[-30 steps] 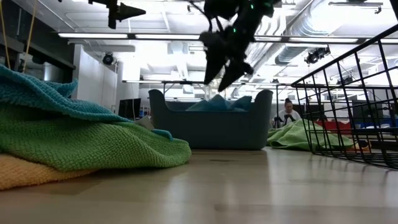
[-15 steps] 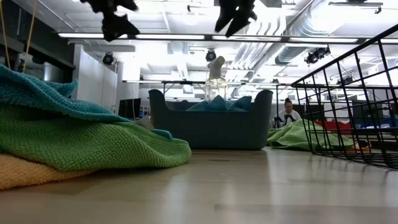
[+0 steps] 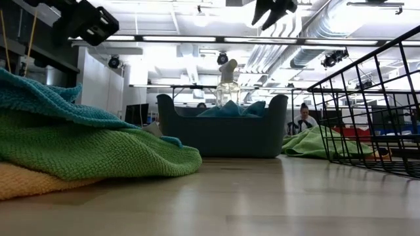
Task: Sort microfiber towel by color & place in baskets
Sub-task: Put the blue towel into the blue bin
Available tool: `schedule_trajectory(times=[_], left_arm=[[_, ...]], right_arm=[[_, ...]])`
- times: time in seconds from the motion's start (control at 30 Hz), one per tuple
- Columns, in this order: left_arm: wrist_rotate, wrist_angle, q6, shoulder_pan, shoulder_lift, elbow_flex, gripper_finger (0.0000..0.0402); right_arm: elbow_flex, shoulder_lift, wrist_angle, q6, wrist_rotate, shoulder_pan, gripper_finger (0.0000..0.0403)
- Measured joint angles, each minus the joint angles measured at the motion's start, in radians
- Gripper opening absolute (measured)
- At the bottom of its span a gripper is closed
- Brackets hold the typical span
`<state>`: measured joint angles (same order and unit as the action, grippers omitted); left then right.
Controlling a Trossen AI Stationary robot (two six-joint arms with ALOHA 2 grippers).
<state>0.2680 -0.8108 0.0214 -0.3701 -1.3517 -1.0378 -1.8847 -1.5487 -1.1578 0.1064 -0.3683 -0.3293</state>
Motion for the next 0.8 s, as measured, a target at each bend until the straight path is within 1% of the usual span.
schedule_trajectory(times=[0.13,0.23,0.37,0.6,0.8], left_arm=[[0.072,0.071,0.062,-0.006,-0.058,-0.001,0.0226],[0.115,0.073,0.073,-0.007,-0.093,-0.001,0.0226],[0.116,0.048,0.083,-0.008,-0.131,-0.001,0.0226],[0.116,0.054,0.158,-0.011,-0.178,-0.001,0.0226],[0.116,0.051,0.257,-0.017,-0.232,-0.001,0.0226]], right_arm=[[0.000,-0.011,-0.058,-0.004,0.001,-0.010,0.0303],[0.000,-0.015,-0.066,-0.031,0.001,-0.014,0.0303],[0.000,-0.015,-0.065,-0.048,0.001,-0.021,0.0303],[0.001,-0.015,-0.066,-0.072,0.001,-0.035,0.0303],[0.001,-0.015,-0.066,-0.088,0.001,-0.044,0.0303]])
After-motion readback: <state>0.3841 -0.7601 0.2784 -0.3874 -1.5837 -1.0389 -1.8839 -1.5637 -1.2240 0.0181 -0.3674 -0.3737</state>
